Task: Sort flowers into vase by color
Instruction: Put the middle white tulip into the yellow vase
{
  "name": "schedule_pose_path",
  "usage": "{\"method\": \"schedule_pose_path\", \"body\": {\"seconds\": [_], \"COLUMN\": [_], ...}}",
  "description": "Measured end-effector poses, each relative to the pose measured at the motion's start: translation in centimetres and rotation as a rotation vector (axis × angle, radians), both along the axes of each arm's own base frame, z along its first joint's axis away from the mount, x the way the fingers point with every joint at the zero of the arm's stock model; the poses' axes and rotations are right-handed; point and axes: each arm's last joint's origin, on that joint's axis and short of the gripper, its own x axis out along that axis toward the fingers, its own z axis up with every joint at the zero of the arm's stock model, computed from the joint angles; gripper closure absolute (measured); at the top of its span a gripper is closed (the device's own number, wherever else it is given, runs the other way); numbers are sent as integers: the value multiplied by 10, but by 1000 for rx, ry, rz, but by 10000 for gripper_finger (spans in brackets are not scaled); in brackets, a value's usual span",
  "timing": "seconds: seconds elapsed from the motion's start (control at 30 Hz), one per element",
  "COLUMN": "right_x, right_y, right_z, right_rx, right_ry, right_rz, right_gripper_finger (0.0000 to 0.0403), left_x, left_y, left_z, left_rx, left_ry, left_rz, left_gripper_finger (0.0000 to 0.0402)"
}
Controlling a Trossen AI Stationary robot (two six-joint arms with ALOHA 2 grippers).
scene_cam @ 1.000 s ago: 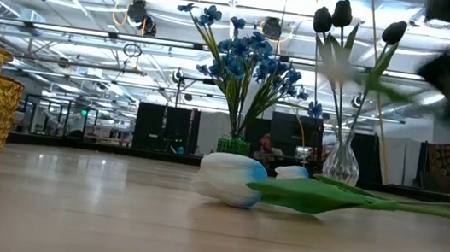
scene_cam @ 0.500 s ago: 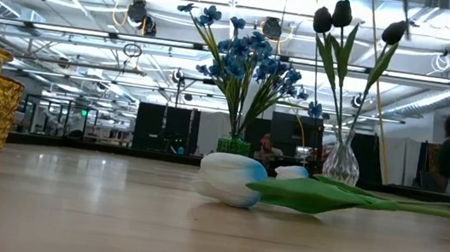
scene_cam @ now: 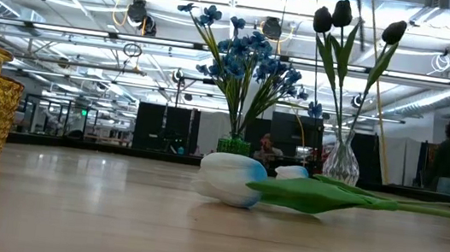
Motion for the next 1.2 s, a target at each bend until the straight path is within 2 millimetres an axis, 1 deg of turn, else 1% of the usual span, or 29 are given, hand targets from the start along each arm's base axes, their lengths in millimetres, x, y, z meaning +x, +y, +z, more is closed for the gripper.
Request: {"method": "schedule_pose_path", "body": {"seconds": [0.1,0.33,0.47,0.57,0.77,0.83,0.97,1.2], "right_x": [5,6,6,9,15,16,16,17], "right_y": [0,1,1,0,-2,-2,-4,-5], "right_z": [-1,5,7,5,1,0,0,-2], "right_rx": [5,21,38,34,27,27,27,16], "right_ry": [-26,-91,-114,-108,-92,-86,-87,-66], "right_rz": [20,89,153,148,128,126,121,114], "right_gripper_finger": [399,399,399,399,399,399,399,399], "left_x": [1,2,6,11,21,22,22,22], "left_y": [2,6,8,8,9,10,13,13], "left_z": [-2,-8,-7,-12,-17,-19,-19,-18], "left_rx": [16,34,20,58,58,77,82,79], "left_ry": [39,93,39,32,-40,-31,-21,-29], "left_rz": [-28,76,86,80,52,55,63,64], "left_gripper_finger": [148,148,148,148,148,151,177,255]}}
